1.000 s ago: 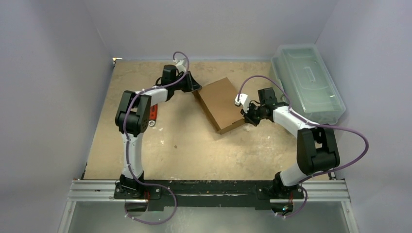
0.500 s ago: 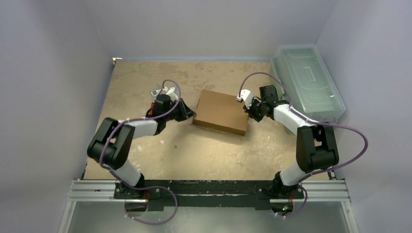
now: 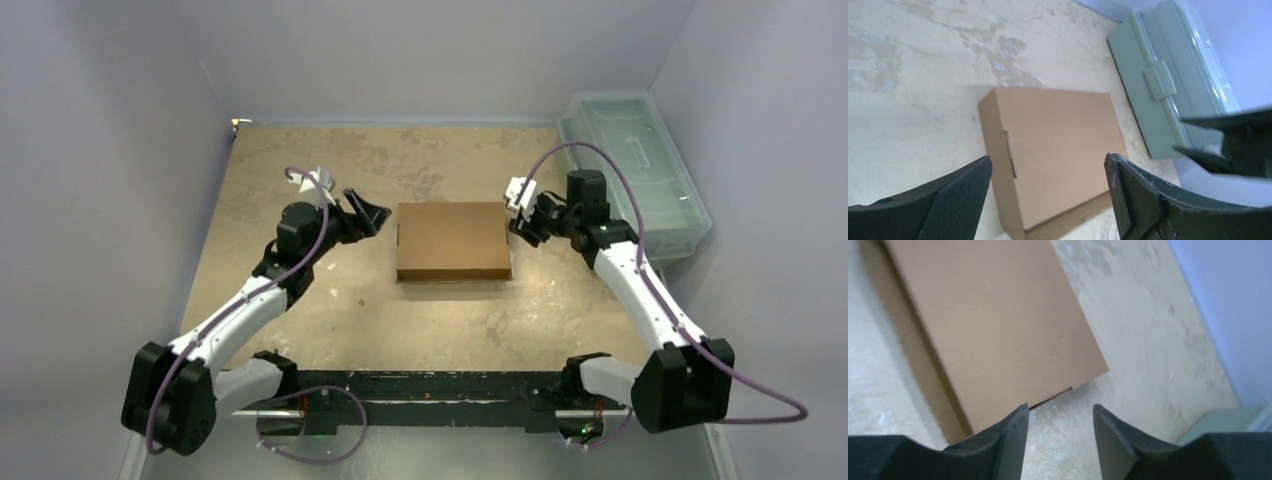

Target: Fold the paper box

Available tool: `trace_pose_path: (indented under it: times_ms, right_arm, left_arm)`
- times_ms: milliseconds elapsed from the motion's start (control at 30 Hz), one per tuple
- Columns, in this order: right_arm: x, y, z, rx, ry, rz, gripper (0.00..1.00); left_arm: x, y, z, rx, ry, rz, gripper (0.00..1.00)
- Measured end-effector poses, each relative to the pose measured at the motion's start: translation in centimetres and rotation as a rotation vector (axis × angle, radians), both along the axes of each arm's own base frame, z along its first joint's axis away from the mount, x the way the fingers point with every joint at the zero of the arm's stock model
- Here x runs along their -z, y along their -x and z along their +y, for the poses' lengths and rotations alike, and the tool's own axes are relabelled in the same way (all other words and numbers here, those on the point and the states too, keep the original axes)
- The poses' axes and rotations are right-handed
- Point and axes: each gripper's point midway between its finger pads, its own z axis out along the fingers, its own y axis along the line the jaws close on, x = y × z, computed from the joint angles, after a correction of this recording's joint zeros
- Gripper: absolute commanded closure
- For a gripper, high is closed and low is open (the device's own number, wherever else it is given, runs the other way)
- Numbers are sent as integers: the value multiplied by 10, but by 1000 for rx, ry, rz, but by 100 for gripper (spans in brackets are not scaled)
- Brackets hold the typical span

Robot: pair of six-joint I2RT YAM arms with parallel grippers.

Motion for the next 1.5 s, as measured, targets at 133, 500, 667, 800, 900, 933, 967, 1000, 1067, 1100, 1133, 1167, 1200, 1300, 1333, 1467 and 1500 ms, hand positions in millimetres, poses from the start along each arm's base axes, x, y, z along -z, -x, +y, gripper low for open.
trace_pose_path:
  times_ms: [133, 500, 667, 800, 900, 933, 967, 1000, 1067, 1100, 1133, 1167, 1200, 1300, 1333, 1467, 1500]
  right_arm:
    - [-3, 36, 17, -236, 4, -34, 27]
    - [66, 126, 37, -694, 1, 132, 66]
    - [78, 135, 47, -757, 12, 159, 98]
    - [89, 141, 66, -798, 60, 188, 100]
    - [100, 146, 84, -842, 113, 203, 100]
    - [105, 149, 89, -852, 130, 216, 100]
    - [110, 150, 93, -854, 149, 229, 100]
    - [116, 150, 96, -849, 168, 243, 100]
    - [126, 145, 99, -821, 207, 257, 100]
    - [130, 140, 99, -796, 231, 256, 100]
    - [132, 133, 100, -762, 252, 247, 100]
    - [133, 125, 101, -725, 268, 231, 100]
    - [133, 116, 100, -676, 285, 213, 100]
    - [128, 89, 96, -535, 322, 159, 100]
    - [126, 80, 92, -489, 333, 144, 100]
    - [119, 72, 79, -443, 340, 111, 90]
    - [117, 75, 77, -467, 342, 105, 86]
  left_arm:
    - [5, -41, 2, 20, -33, 41, 14]
    - [40, -177, -66, 358, -164, 72, 44]
    - [109, -186, -78, 438, -158, 201, 58]
    - [148, -173, -79, 471, -146, 295, 63]
    - [157, -164, -79, 488, -135, 311, 66]
    - [161, -161, -79, 490, -130, 316, 67]
    - [165, -156, -78, 491, -125, 324, 68]
    - [167, -152, -78, 498, -116, 328, 69]
    - [167, -143, -76, 497, -111, 327, 71]
    - [168, -137, -74, 495, -109, 333, 72]
    - [169, -130, -72, 491, -104, 341, 73]
    - [169, -124, -71, 486, -97, 348, 74]
    - [169, -116, -68, 475, -91, 358, 74]
    - [171, -88, -57, 424, -60, 392, 73]
    - [171, -80, -54, 404, -49, 398, 73]
    - [172, -53, -42, 307, -1, 414, 68]
    - [171, -48, -41, 288, 15, 419, 66]
